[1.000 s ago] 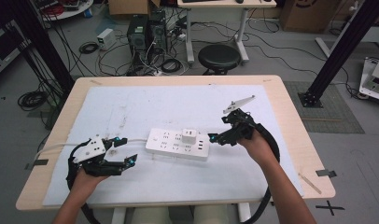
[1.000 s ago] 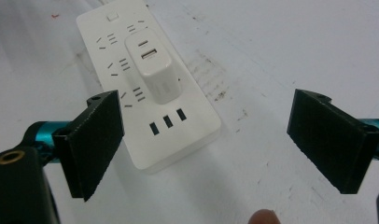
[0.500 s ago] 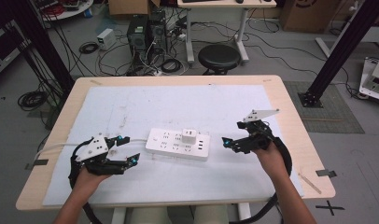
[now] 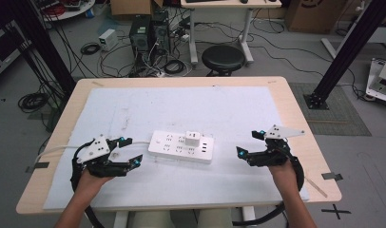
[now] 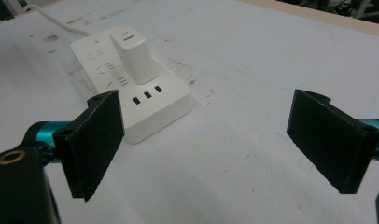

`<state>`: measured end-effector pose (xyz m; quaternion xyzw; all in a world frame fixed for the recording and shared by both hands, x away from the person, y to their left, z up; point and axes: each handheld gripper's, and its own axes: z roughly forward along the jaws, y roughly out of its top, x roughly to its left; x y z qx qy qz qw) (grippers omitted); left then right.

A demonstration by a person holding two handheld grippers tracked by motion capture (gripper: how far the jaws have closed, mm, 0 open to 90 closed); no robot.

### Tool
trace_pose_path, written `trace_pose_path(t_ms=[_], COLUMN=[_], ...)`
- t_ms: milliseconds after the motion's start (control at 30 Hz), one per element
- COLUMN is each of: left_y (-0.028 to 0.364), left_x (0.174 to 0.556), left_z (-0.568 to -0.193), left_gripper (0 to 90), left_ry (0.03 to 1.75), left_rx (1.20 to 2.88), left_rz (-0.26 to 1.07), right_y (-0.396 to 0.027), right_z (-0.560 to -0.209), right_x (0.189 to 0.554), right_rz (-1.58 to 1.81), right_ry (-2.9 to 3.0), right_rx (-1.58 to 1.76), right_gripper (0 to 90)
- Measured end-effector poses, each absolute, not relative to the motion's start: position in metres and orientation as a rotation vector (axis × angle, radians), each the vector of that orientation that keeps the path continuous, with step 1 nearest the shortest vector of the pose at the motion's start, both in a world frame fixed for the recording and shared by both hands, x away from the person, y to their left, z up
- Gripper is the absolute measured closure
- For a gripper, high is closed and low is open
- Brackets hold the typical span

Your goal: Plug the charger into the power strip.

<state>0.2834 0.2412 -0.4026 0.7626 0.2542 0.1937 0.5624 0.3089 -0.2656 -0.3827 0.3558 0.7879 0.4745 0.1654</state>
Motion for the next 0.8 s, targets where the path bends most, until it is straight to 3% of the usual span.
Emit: trace_pose_path(t_ms=[800], left_y=[0.257], left_x=[0.284], left_z=[-0.411], left_gripper=[27.8], left_ry=[0.659], left_rx=[1.717], left_rz=[0.480], right_y=[-0.279], right_z=[-0.398], right_x=[0.298], right_rz=[1.394], right_ry=[2.137], right_rx=[1.080], right_gripper=[11.4])
